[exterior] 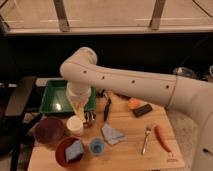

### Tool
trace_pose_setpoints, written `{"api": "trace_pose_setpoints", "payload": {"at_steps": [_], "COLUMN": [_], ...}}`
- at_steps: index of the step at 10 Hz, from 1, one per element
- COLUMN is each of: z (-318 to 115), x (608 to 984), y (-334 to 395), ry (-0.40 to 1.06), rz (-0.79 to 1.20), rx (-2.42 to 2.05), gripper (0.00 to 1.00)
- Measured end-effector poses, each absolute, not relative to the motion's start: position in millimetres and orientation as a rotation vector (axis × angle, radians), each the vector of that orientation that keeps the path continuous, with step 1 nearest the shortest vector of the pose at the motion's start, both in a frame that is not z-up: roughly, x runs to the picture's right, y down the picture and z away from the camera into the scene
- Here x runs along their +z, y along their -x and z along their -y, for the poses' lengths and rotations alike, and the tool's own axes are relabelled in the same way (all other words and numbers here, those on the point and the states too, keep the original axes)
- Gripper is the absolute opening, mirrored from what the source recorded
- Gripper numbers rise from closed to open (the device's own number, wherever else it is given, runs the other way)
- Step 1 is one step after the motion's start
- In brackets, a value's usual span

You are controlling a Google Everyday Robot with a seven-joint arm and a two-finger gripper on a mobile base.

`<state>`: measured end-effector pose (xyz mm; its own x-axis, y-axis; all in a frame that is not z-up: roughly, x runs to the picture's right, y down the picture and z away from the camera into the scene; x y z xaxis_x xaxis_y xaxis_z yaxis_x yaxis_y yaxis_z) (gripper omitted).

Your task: Place banana in purple bowl

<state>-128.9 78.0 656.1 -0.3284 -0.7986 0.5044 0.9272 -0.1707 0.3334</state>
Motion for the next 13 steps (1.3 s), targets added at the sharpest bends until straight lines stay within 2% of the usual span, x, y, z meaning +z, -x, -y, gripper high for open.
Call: {"api": "trace_pose_setpoints", "payload": {"at_steps": [5, 8, 10, 13], "z": [-79.5, -86.4, -94.6, -106.9], "x": [658.8, 670.5, 679.0, 684.3], "y": [130.4, 160.1, 194.5, 232.5], "ry": [0.269, 0.279, 0.253, 0.128], "rz": [0.719, 0.820, 0.897, 0.988], "rx": [-1.796, -1.862, -1.901, -1.924], "gripper": [0.00, 0.00, 0.00, 0.00]}}
